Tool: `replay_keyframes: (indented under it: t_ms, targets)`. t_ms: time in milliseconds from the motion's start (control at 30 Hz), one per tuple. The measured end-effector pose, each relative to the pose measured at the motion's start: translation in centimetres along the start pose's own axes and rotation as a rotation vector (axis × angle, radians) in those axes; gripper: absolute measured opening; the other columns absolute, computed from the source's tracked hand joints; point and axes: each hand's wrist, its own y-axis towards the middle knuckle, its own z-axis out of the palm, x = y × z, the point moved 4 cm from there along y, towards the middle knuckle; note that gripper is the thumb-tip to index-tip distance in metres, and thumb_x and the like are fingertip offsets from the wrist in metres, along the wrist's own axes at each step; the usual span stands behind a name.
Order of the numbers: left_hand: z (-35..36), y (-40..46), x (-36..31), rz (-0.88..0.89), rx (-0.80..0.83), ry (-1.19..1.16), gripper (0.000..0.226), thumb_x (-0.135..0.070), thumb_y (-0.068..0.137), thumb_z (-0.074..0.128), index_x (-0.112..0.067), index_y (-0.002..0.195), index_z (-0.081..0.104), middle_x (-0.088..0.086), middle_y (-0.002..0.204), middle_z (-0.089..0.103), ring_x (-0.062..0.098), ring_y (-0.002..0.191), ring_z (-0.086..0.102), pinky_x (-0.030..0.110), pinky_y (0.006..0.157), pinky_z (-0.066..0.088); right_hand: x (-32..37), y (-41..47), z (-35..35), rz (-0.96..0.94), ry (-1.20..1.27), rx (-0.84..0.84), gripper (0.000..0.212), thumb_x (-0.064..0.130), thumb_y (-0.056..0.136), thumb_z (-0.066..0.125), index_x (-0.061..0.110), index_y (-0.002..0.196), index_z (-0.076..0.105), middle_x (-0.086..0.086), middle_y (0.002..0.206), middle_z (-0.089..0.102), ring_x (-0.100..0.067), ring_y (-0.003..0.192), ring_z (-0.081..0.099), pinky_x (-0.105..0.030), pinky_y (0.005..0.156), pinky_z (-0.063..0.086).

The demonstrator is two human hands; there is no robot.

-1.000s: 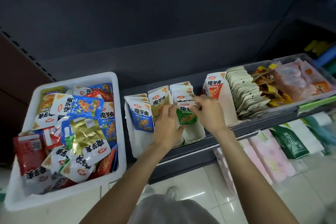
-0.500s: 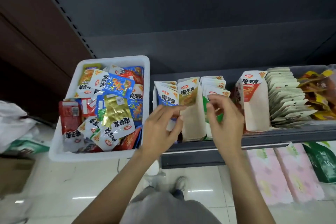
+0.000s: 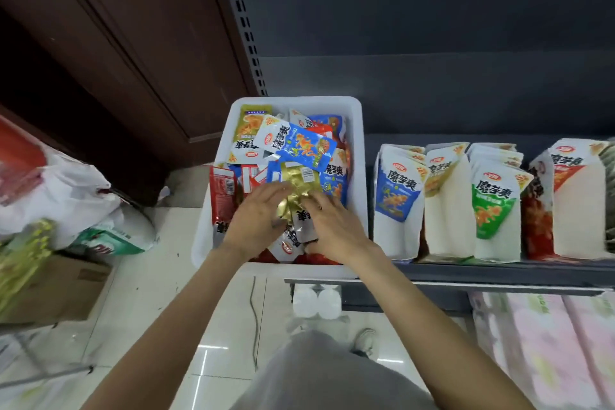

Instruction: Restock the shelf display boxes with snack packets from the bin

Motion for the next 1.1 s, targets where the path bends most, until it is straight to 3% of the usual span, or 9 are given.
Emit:
replay_keyframes:
  t_ms: [100, 233, 367, 467, 567, 733, 833, 967, 1100]
  targets:
    - [0.7, 1.2, 0.3, 0.080, 0.167, 0.056, 0.069, -0.014, 0.077, 0.066, -0.013, 0.141, 0.040, 0.002, 0.148, 0.037, 0.021, 0.138, 0.029, 0.040, 0.115, 0.025, 0.2, 0.9, 1.1, 0.058, -0.108, -0.024, 0.093, 0.025, 0.072, 0.078, 0.018, 0.146, 0.022, 0.001, 0.154, 0.011, -0.024, 0.138, 0.020, -0.040, 0.107, 0.034]
    - [0.2, 2.2, 0.4, 0.096, 0.122, 0.054, 0.067, -0.020, 0.078, 0.067, -0.014, 0.140, 0.042, 0.001, 0.147, 0.039, 0.021, 0.137, 0.032, 0.036, 0.114, 0.025, 0.3, 1.2, 0.9, 0.071, -0.056, -0.174, 0.062, 0.008, 0.083, 0.065, 0.019, 0.139, 0.039, 0.001, 0.148, 0.031, -0.025, 0.130, 0.038, -0.039, 0.089, 0.050]
    - [-0.6, 2.8, 0.8, 0.146, 0.129, 0.052, 0.067, -0.032, 0.079, 0.068, -0.020, 0.140, 0.043, -0.004, 0.146, 0.040, 0.018, 0.134, 0.036, 0.039, 0.112, 0.026, 0.5, -0.2, -1.7, 0.005, -0.048, -0.455, 0.010, 0.019, 0.093, 0.056, 0.016, 0.098, 0.065, -0.001, 0.092, 0.069, -0.023, 0.077, 0.067, -0.032, 0.055, 0.052]
    - [-3.2, 3.4, -0.1, 0.177, -0.103, -0.088, 0.043, -0.042, 0.083, 0.060, -0.022, 0.121, 0.061, -0.007, 0.119, 0.063, 0.012, 0.110, 0.055, 0.038, 0.105, 0.034, -0.2, -2.2, -5.2, 0.057, 0.088, -0.707, 0.015, 0.025, 0.097, 0.052, 0.014, 0.091, 0.060, 0.002, 0.071, 0.064, -0.012, 0.056, 0.058, -0.021, 0.042, 0.034]
    - [-5.9, 3.9, -1.9, 0.086, -0.187, -0.408, 0.023, -0.038, 0.086, 0.062, -0.018, 0.095, 0.069, -0.009, 0.084, 0.068, 0.009, 0.077, 0.060, 0.029, 0.084, 0.045, -1.8, -3.7, -7.6, 0.183, 0.480, -0.777, 0.016, 0.025, 0.098, 0.048, 0.011, 0.095, 0.056, 0.003, 0.071, 0.061, -0.008, 0.059, 0.055, -0.029, 0.050, 0.039]
    - [-5.8, 4.6, -4.6, -0.030, 0.105, -0.714, 0.008, -0.023, 0.086, 0.067, -0.017, 0.092, 0.069, -0.003, 0.084, 0.070, 0.013, 0.076, 0.066, 0.023, 0.075, 0.048, -4.7, -5.0, -8.2, 0.333, 1.007, -0.532, 0.015, 0.019, 0.091, 0.060, 0.010, 0.104, 0.059, -0.003, 0.100, 0.069, -0.013, 0.085, 0.068, -0.036, 0.065, 0.058]
    - [-5.1, 4.8, -6.1, -0.038, 0.148, -0.809, 0.003, -0.021, 0.086, 0.067, -0.022, 0.088, 0.068, -0.006, 0.080, 0.070, 0.012, 0.072, 0.067, 0.020, 0.068, 0.050, -5.7, -6.9, -8.4, 0.301, 0.964, -0.447, 0.027, 0.013, 0.084, 0.069, 0.018, 0.108, 0.058, 0.005, 0.097, 0.070, -0.005, 0.076, 0.068, -0.025, 0.055, 0.056]
    - [-3.7, 4.9, -10.4, 0.052, 0.118, -0.739, 0.009, -0.022, 0.083, 0.070, -0.031, 0.083, 0.067, -0.012, 0.083, 0.071, 0.005, 0.078, 0.068, 0.024, 0.076, 0.054, -7.5, -11.4, -9.7, 0.299, 0.750, -0.702, 0.015, 0.014, 0.085, 0.069, 0.023, 0.096, 0.065, 0.014, 0.088, 0.070, -0.006, 0.076, 0.066, -0.027, 0.060, 0.057]
    - [-1.8, 5.6, -16.9, 0.257, -0.100, -0.468, 0.016, -0.028, 0.082, 0.067, -0.023, 0.097, 0.065, -0.006, 0.090, 0.071, 0.012, 0.077, 0.067, 0.033, 0.064, 0.056, -9.4, -16.7, -12.8, 0.282, 0.344, -0.940, 0.015, 0.021, 0.090, 0.064, 0.013, 0.101, 0.070, 0.009, 0.093, 0.069, -0.005, 0.081, 0.062, -0.021, 0.072, 0.050]
